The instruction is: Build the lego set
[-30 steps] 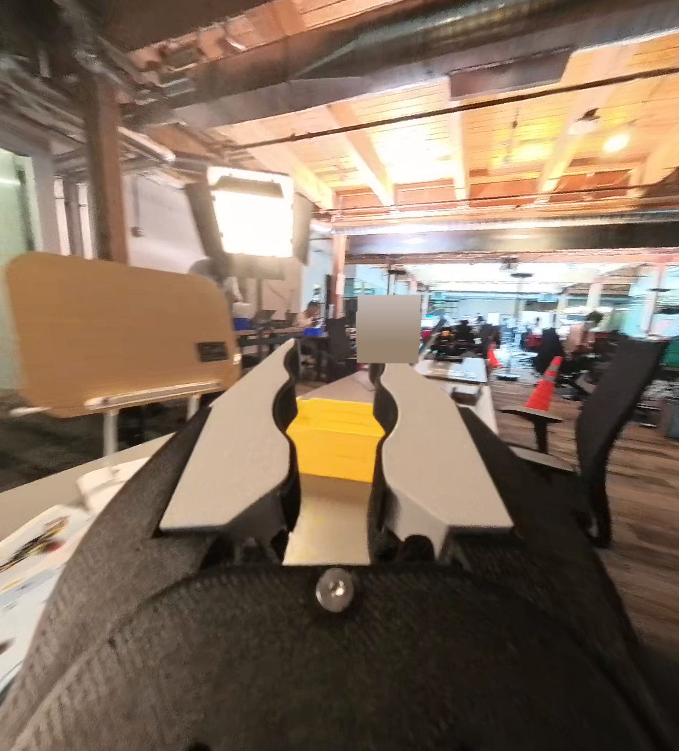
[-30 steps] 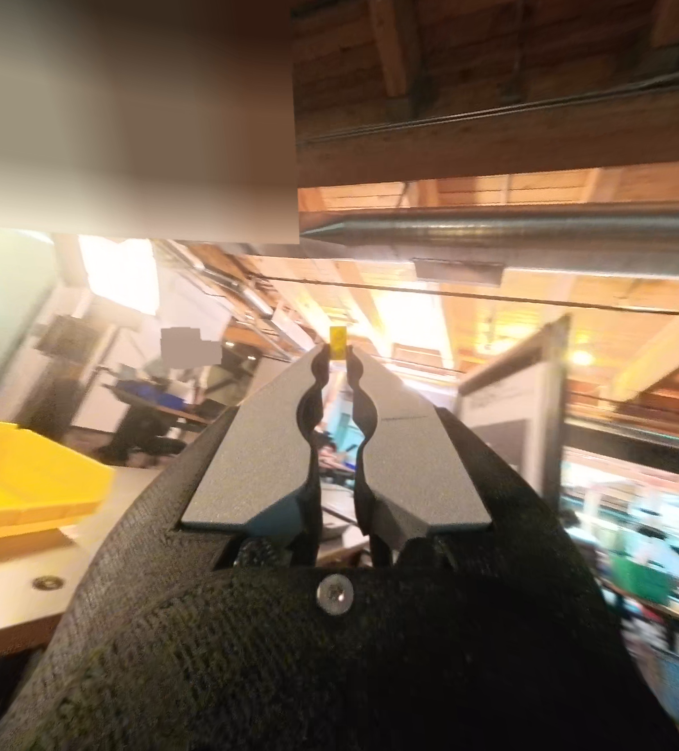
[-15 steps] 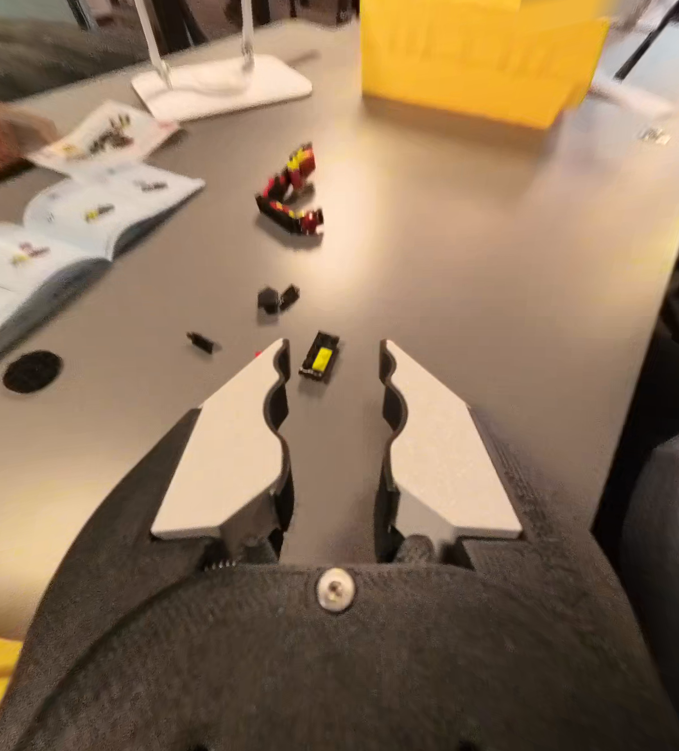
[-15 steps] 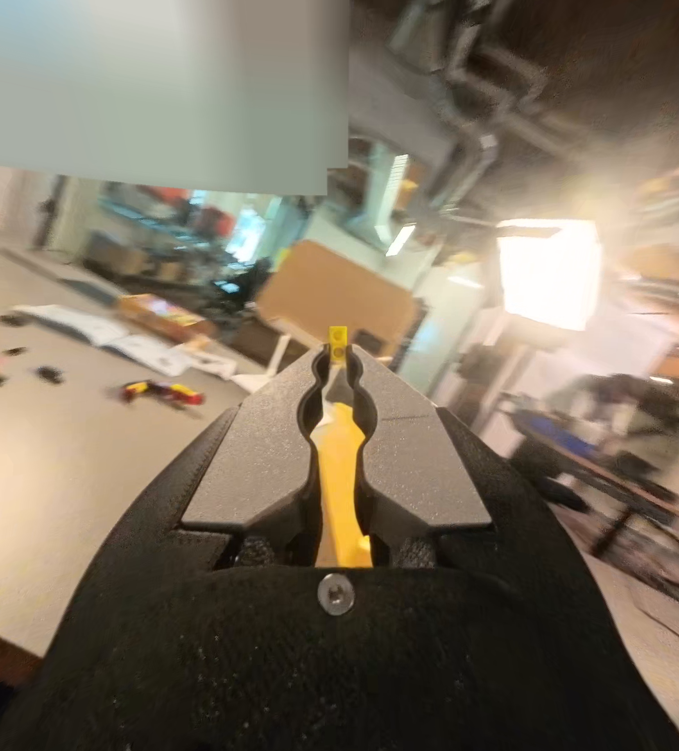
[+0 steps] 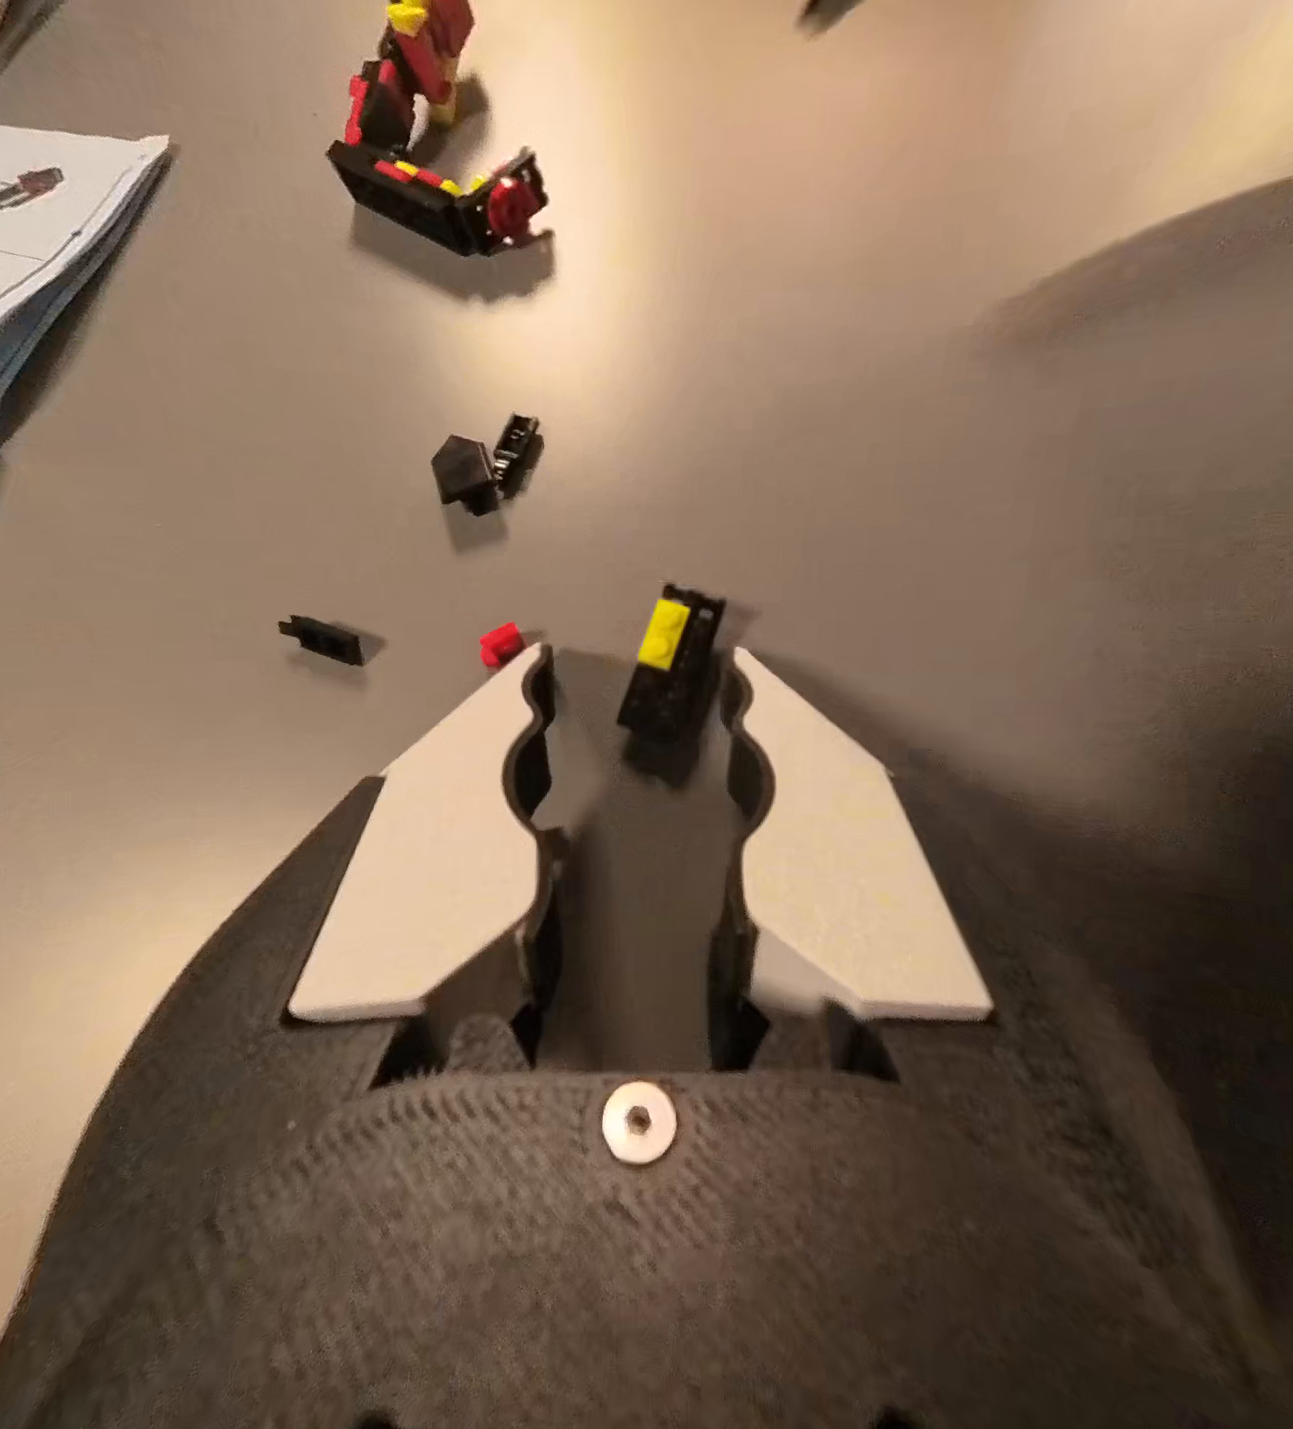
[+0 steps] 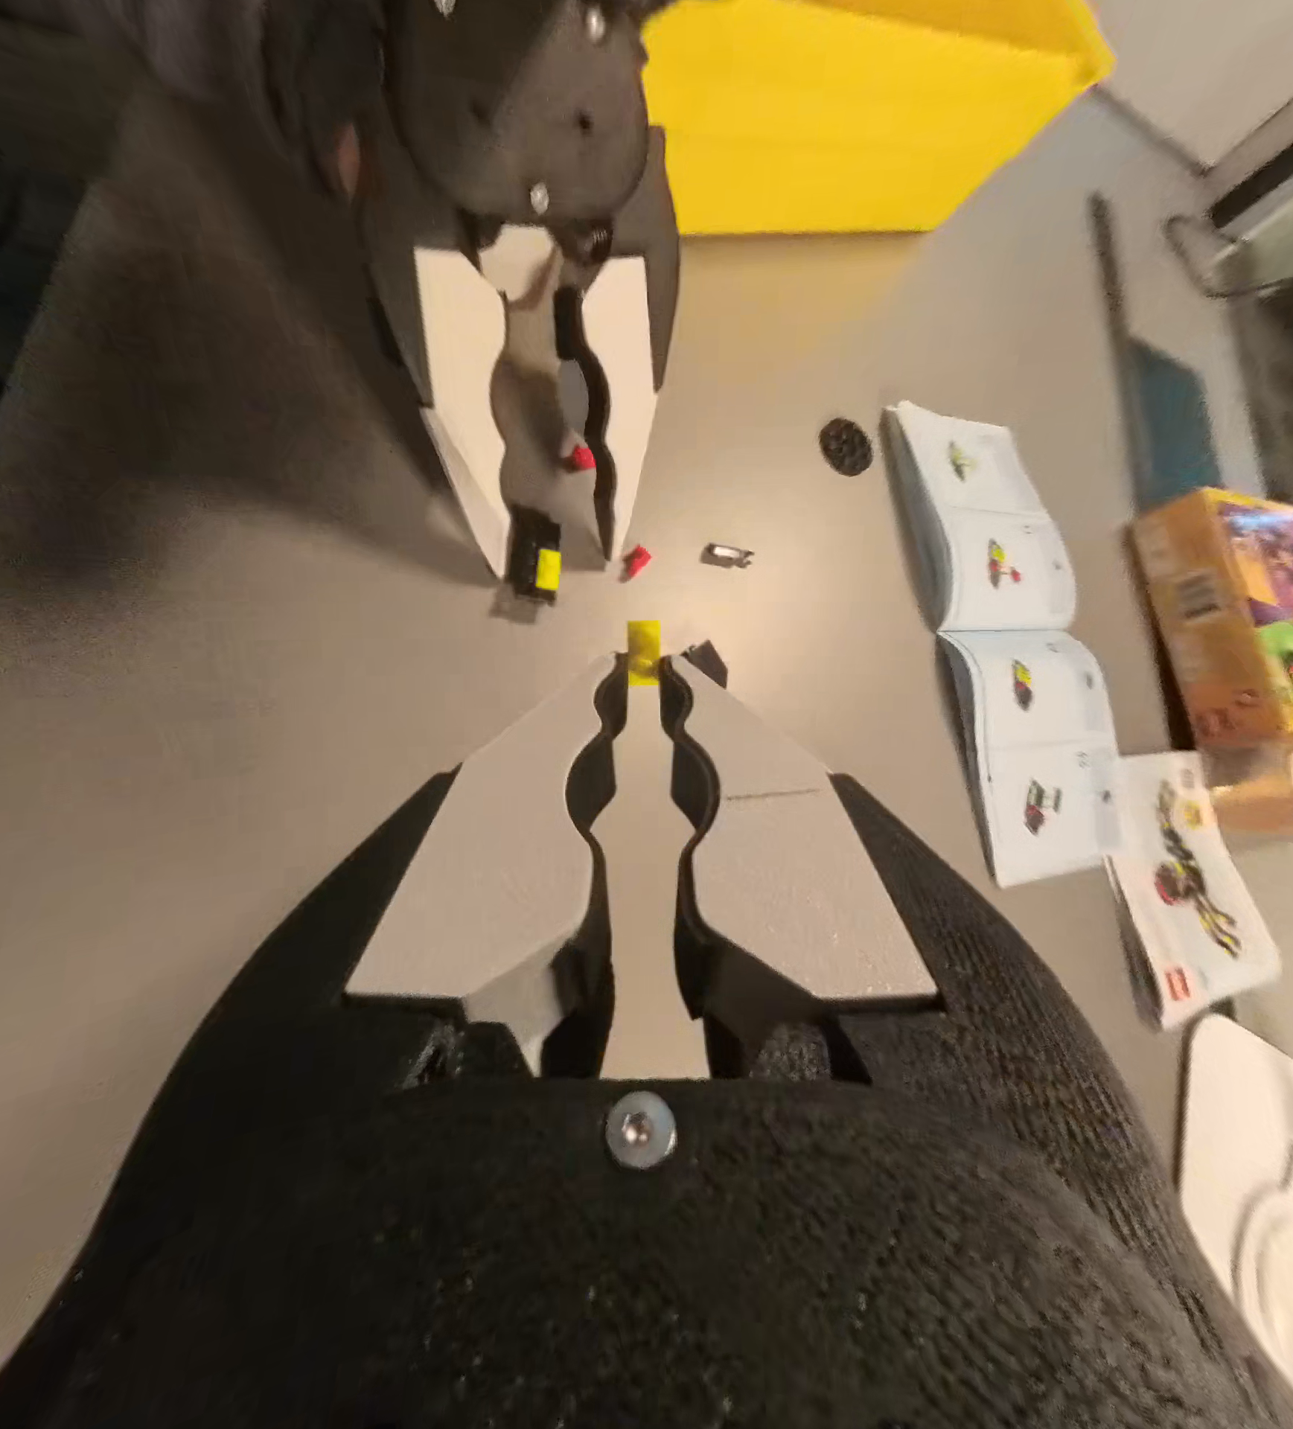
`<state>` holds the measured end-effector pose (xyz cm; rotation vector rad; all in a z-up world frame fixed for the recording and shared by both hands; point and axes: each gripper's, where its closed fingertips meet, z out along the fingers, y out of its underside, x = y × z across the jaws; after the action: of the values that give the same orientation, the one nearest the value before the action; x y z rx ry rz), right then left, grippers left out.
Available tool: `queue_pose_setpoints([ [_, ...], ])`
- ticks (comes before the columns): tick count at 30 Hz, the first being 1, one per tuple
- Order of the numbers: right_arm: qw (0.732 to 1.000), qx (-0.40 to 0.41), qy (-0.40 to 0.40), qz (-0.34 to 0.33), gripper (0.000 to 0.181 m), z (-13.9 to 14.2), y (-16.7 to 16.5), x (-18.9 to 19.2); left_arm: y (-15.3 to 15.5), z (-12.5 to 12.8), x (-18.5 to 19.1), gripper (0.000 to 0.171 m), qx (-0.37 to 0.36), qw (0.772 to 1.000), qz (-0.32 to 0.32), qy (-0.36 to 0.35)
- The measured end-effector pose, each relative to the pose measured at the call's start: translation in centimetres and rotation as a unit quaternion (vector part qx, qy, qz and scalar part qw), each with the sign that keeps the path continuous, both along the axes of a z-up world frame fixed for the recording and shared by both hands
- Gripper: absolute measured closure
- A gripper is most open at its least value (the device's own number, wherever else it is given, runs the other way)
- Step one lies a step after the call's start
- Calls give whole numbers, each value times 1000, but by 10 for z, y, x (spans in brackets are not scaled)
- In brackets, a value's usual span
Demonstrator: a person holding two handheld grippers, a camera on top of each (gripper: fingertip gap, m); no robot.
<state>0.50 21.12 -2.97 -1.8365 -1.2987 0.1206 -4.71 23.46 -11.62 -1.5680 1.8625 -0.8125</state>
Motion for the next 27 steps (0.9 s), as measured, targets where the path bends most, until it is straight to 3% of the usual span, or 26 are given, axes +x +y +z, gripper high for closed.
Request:
queue_pose_setpoints([
  [4,999,-41,-11,1,175,-19,14,-5,-4,5,-9,132,-23,1000,-13,-10],
  [9,994,-111,9,10,175,-41,10,-20,-3,0,-18,135,4,999,-36,6],
  [12,988,-155,-20,5,175,-59,9,-18,-11,1,-21,135,-37,998,-52,17],
  [16,984,-174,-7,24,175,-59,5,-31,-13,-1,-19,137,-26,998,-45,20],
  [20,983,-170,-54,49,175,-63,5,-44,-9,-1,-12,135,-8,999,-40,2],
  [24,976,-191,-91,54,175,-70,5,-52,-14,-2,-9,153,-22,998,-51,13],
  [27,975,-188,-113,47,175,-72,6,-52,-14,-2,-9,156,-12,999,-38,21],
])
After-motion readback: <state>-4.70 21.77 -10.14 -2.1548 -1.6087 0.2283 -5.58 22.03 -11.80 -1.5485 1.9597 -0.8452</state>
